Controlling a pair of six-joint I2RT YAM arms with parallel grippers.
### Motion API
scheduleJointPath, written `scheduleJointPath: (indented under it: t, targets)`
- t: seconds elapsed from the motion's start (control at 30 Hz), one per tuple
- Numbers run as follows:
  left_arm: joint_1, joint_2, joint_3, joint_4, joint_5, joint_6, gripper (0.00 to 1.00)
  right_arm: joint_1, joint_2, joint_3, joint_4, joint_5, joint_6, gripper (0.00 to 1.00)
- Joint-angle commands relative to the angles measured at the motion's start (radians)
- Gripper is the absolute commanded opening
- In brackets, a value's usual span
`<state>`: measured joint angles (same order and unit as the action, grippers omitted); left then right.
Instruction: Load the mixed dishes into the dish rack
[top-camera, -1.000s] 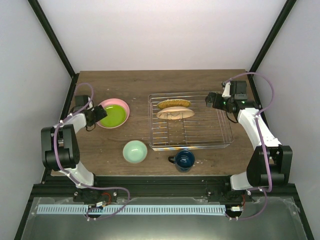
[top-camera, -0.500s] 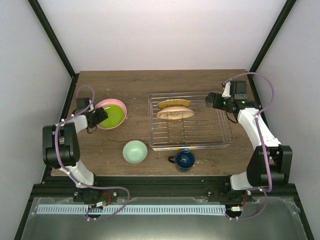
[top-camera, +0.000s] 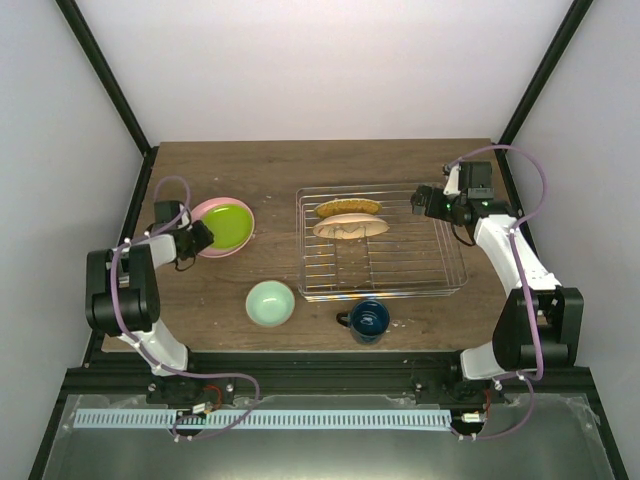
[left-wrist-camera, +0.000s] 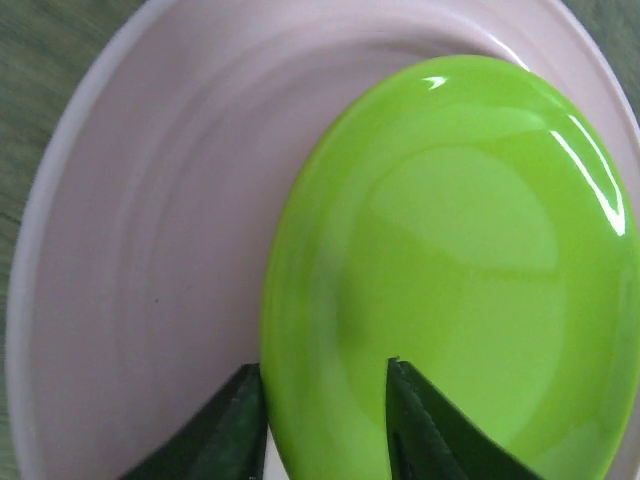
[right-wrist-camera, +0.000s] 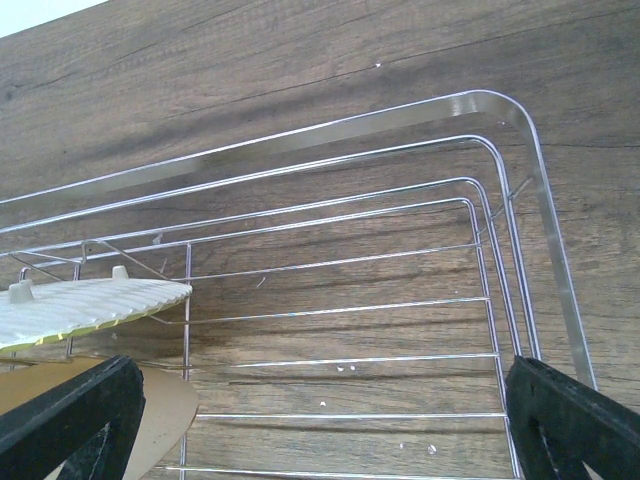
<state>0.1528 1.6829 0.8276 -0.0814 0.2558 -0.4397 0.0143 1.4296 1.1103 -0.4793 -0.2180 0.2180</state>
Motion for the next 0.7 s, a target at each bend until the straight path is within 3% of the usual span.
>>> scheduleJointPath:
  t: [0.0, 0.33, 0.67]
  targets:
    - [0.004, 0.018, -0.016, 0.02, 0.03, -0.009, 0.29, -0.014, 0.005, 0.008, 0.002, 0.004, -0.012, 1.0]
    - [0.005, -0.013, -0.021, 0.014, 0.036, -0.017, 0.0, -0.014, 0.01, 0.01, 0.005, 0.001, -0.012, 1.0]
    - [0.004, -0.161, -0.001, -0.035, 0.048, -0.009, 0.0, -0.014, 0.011, 0.009, 0.007, -0.002, -0.013, 1.0]
